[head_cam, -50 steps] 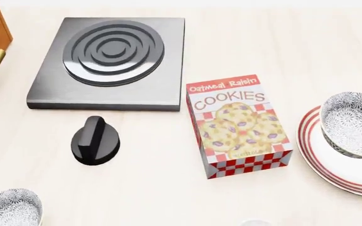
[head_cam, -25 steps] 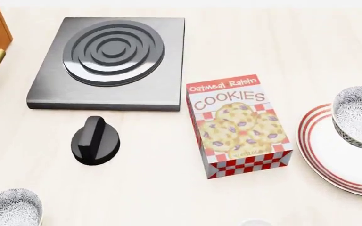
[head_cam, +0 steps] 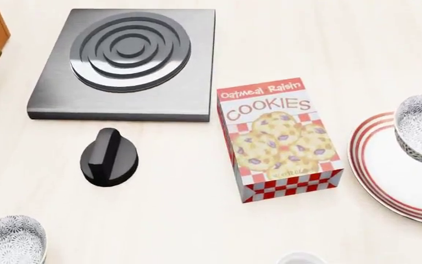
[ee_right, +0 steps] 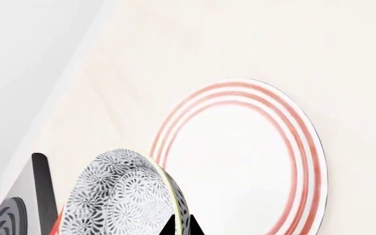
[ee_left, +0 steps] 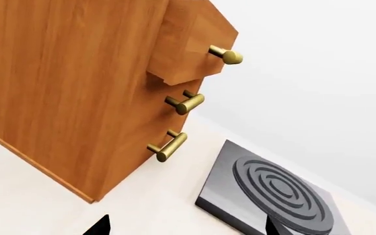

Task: Pick the akita bowl from table center and place it on the plate.

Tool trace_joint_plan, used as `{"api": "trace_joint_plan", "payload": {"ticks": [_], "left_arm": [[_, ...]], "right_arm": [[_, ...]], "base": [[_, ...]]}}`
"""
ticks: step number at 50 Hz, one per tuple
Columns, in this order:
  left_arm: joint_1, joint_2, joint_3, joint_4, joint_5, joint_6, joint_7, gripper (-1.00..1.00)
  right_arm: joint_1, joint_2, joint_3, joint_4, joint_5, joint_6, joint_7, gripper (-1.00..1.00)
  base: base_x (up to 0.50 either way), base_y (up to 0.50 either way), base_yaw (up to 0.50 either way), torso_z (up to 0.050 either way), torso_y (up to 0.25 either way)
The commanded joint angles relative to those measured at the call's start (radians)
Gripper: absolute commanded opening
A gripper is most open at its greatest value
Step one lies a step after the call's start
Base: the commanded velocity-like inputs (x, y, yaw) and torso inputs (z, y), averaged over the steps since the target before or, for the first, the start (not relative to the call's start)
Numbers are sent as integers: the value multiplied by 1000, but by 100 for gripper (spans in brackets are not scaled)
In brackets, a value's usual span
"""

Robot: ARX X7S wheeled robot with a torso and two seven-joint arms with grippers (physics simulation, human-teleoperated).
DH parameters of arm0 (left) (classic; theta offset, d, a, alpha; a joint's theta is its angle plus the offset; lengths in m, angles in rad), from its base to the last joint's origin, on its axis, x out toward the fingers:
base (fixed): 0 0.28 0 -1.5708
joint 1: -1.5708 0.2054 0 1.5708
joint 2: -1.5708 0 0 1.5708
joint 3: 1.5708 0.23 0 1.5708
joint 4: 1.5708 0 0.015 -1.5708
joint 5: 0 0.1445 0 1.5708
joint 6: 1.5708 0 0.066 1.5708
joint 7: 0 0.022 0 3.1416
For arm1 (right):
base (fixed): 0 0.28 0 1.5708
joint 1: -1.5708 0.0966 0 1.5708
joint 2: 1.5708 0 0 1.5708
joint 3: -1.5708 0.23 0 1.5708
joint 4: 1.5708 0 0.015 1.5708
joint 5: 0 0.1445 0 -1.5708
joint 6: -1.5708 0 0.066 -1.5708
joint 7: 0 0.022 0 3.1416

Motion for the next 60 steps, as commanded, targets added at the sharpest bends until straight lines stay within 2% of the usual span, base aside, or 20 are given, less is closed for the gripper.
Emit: {"api": "trace_joint_plan", "payload": {"ticks": [1, 12, 24, 44, 60], "left_arm": [[-2, 16, -29, -22, 4, 41, 21, 100], [7, 13, -34, -19, -2, 47, 20, 100], [19, 8, -42, -9, -12, 52, 16, 100], [15, 2, -43, -9, -27, 54, 8, 100], [24, -3, -45, -2, -35, 59, 3, 100]], "right_arm": [[59, -37, -3, 116, -36, -62, -115, -100], [121, -63, -79, 311, -138, -119, -246, -100], [141, -75, -100, 386, -168, -144, -293, -100], [344, -126, -227, 734, -324, -224, -504, -100], [321, -142, -129, 740, -409, -221, -509, -100]], "base": [[0, 0, 0, 0, 0], [0, 0, 0, 0, 0], [0, 0, 0, 0, 0], [0, 0, 0, 0, 0], [0, 0, 0, 0, 0]]}}
